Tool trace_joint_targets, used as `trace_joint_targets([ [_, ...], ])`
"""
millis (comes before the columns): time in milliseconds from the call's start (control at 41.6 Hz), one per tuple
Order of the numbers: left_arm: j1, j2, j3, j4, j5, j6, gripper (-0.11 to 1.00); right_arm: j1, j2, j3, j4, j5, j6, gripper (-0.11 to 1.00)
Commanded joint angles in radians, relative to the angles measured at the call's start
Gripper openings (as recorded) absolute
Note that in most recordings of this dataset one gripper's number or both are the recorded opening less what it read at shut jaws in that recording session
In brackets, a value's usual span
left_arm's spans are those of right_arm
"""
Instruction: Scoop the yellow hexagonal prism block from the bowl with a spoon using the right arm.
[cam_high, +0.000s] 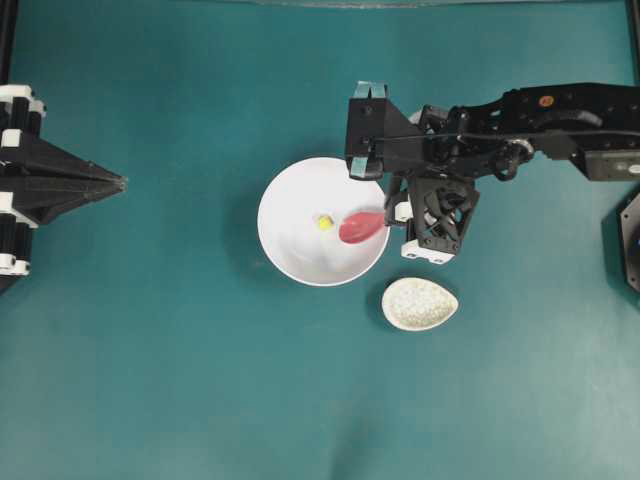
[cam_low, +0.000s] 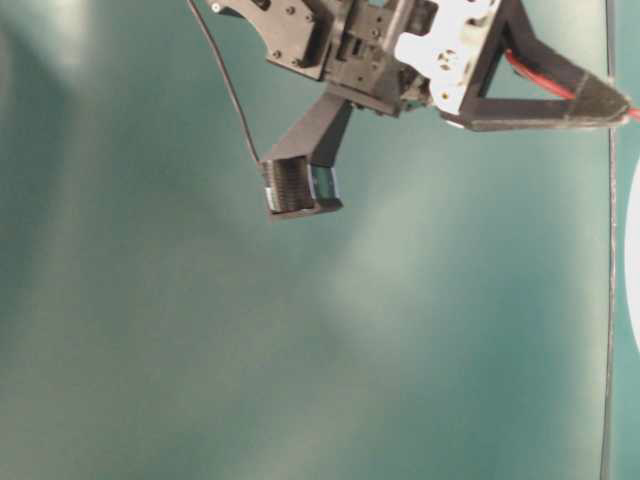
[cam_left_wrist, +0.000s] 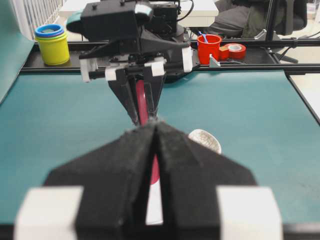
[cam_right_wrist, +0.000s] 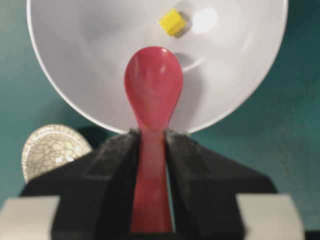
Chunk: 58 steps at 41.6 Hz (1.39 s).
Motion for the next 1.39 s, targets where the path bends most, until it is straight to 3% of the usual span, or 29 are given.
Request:
trace_joint_targets([
  [0,0.000,0.005,-0.025,0.003,-0.006,0.000,0.00,0.002,-0.008,-0.021,-0.003,-0.008,0.002,0.24],
  [360,0.002,0.005,-0.025,0.003,-0.006,0.000,0.00,0.002,0.032,-0.031,-0.003,-0.043,0.000,0.24],
  [1369,0.000,0.005,-0.025,0.003,-0.006,0.000,0.00,0.026,0.103,-0.069,0.002,-0.279,-0.003,0.24],
])
